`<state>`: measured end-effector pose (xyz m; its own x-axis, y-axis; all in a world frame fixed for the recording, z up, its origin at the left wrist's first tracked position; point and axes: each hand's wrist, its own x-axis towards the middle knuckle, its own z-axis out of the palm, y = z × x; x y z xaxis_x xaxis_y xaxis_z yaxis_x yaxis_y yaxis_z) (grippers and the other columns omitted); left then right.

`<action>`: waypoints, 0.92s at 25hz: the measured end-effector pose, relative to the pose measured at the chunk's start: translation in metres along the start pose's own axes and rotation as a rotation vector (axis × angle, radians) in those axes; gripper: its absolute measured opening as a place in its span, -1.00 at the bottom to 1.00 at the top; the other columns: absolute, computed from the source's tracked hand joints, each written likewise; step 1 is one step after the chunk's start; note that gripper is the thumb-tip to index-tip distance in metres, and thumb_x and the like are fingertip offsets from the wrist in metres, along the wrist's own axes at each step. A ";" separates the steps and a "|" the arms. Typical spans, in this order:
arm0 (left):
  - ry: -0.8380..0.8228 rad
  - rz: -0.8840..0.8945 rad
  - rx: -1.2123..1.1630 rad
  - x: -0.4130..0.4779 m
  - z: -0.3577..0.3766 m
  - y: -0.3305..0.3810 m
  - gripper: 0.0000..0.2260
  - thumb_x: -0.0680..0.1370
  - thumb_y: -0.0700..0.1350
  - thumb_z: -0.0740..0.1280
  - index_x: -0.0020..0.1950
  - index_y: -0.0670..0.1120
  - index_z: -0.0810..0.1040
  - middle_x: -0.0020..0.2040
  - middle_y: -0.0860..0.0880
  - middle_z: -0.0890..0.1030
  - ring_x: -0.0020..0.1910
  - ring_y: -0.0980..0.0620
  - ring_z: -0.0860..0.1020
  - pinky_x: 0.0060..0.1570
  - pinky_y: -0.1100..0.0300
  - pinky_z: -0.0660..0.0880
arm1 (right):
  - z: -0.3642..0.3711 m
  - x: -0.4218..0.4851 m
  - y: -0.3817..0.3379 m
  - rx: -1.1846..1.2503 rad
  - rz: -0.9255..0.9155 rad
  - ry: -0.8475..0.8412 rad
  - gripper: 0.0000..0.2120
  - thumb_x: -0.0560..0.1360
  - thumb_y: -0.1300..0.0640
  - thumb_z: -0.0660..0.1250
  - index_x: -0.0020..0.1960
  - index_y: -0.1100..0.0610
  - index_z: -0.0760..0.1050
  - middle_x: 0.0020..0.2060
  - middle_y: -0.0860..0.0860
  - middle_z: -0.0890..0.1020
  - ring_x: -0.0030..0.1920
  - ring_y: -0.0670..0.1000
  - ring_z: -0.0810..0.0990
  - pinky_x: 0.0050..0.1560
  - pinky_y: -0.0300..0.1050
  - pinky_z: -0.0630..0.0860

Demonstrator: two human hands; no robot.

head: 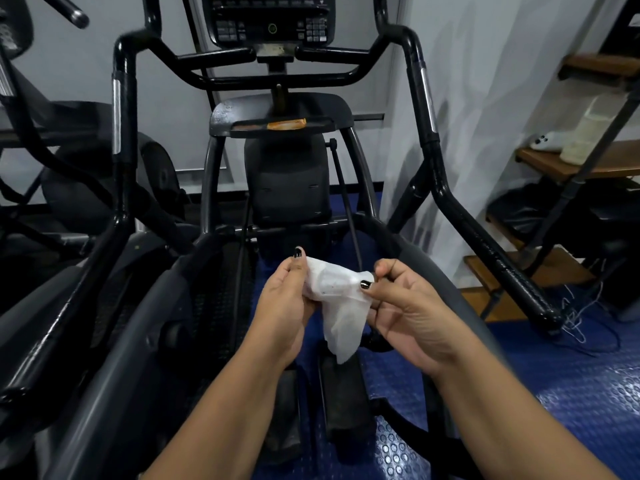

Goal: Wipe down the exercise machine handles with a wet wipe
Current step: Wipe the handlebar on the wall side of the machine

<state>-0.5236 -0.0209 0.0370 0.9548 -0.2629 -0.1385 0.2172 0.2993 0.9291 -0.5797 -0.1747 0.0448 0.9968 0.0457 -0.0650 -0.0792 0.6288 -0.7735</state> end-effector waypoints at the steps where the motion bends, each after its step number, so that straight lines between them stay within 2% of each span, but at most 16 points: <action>1: -0.046 -0.002 0.018 -0.002 -0.002 0.001 -0.68 0.52 0.07 0.33 0.06 -0.18 0.50 -0.09 -0.12 0.66 -0.09 -0.08 0.62 0.02 -0.02 0.55 | 0.001 0.000 0.001 -0.014 -0.009 -0.003 -0.73 0.38 0.41 0.38 -0.09 0.14 0.38 -0.19 0.15 0.46 -0.10 0.10 0.59 -0.09 -0.05 0.63; 4: -0.110 0.032 0.086 -0.006 -0.009 0.003 -0.51 0.31 -0.11 0.52 0.17 -0.15 0.45 0.01 -0.12 0.67 0.01 -0.12 0.65 0.04 -0.04 0.58 | 0.004 0.000 0.002 -0.117 -0.081 0.051 -0.71 0.42 0.51 0.33 -0.11 0.15 0.38 -0.21 0.11 0.55 -0.11 0.08 0.59 -0.05 -0.07 0.62; 6: -0.087 0.073 0.102 -0.006 -0.015 0.003 -0.54 0.35 -0.26 0.52 0.19 -0.14 0.45 0.04 -0.15 0.65 0.04 -0.13 0.64 0.04 -0.02 0.60 | 0.005 0.001 0.002 -0.197 -0.134 0.098 -0.66 0.42 0.58 0.27 -0.12 0.15 0.39 -0.28 0.04 0.51 -0.19 0.01 0.53 -0.14 -0.15 0.61; 8: -0.036 0.125 0.173 -0.003 -0.019 0.003 -0.59 0.42 -0.36 0.47 0.18 -0.11 0.45 0.00 -0.14 0.65 -0.01 -0.09 0.64 -0.02 0.07 0.61 | 0.003 0.002 0.000 -0.264 -0.169 0.124 -0.61 0.39 0.62 0.27 -0.13 0.14 0.38 -0.30 0.00 0.46 -0.25 -0.05 0.47 -0.19 -0.20 0.56; 10: 0.052 0.197 0.287 0.000 -0.025 0.001 -0.63 0.44 -0.37 0.46 0.12 -0.06 0.45 -0.06 -0.14 0.63 -0.10 -0.02 0.62 -0.07 0.12 0.61 | 0.002 0.002 -0.002 -0.331 -0.194 0.134 -0.60 0.37 0.61 0.30 -0.12 0.12 0.37 -0.28 -0.01 0.43 -0.25 -0.08 0.44 -0.18 -0.19 0.51; 14: 0.199 0.290 0.409 0.004 -0.038 0.000 -0.87 0.47 -0.29 0.46 -0.16 -0.11 0.56 -0.23 -0.09 0.63 -0.20 -0.01 0.59 -0.03 -0.01 0.58 | -0.001 0.001 -0.011 -0.508 -0.259 0.207 -0.62 0.37 0.56 0.37 -0.14 0.10 0.42 -0.25 -0.02 0.46 -0.22 -0.08 0.46 -0.13 -0.16 0.50; 16: 0.221 0.258 0.349 0.006 -0.043 0.001 -0.88 0.51 -0.32 0.41 -0.20 -0.16 0.57 -0.25 -0.10 0.64 -0.19 -0.05 0.61 -0.03 -0.05 0.61 | -0.006 0.002 -0.017 -0.611 -0.314 0.302 -0.65 0.38 0.51 0.42 -0.14 0.08 0.46 -0.23 -0.03 0.54 -0.20 -0.07 0.53 -0.13 -0.20 0.55; 19: 0.188 0.093 0.029 0.007 -0.047 0.009 -0.85 0.57 -0.33 0.30 -0.18 -0.17 0.49 -0.20 -0.14 0.66 -0.16 -0.10 0.65 -0.11 0.03 0.65 | -0.015 0.004 -0.023 -0.699 -0.332 0.409 -0.71 0.40 0.45 0.45 -0.11 0.08 0.51 -0.12 0.08 0.62 -0.10 0.01 0.61 -0.04 -0.14 0.59; 21: 0.146 -0.005 -0.151 0.008 -0.047 0.013 -0.86 0.61 -0.29 0.26 -0.14 -0.15 0.46 -0.15 -0.15 0.66 -0.18 -0.07 0.66 -0.18 0.07 0.65 | -0.020 0.004 -0.023 -0.712 -0.328 0.464 -0.73 0.41 0.46 0.44 -0.12 0.11 0.54 -0.09 0.14 0.65 -0.07 0.05 0.63 0.00 -0.10 0.60; 23: 0.123 -0.043 -0.209 0.009 -0.044 0.013 -0.92 0.63 -0.24 0.23 -0.06 -0.15 0.46 -0.07 -0.17 0.66 -0.15 -0.06 0.66 -0.18 0.07 0.65 | -0.024 0.005 -0.020 -0.694 -0.358 0.545 -0.74 0.41 0.47 0.43 -0.15 0.11 0.56 -0.11 0.13 0.68 -0.06 0.04 0.65 -0.02 -0.15 0.60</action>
<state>-0.5031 0.0206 0.0327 0.9586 -0.1697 -0.2288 0.2831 0.4768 0.8322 -0.5737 -0.2055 0.0450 0.8367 -0.5387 0.0988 0.0698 -0.0741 -0.9948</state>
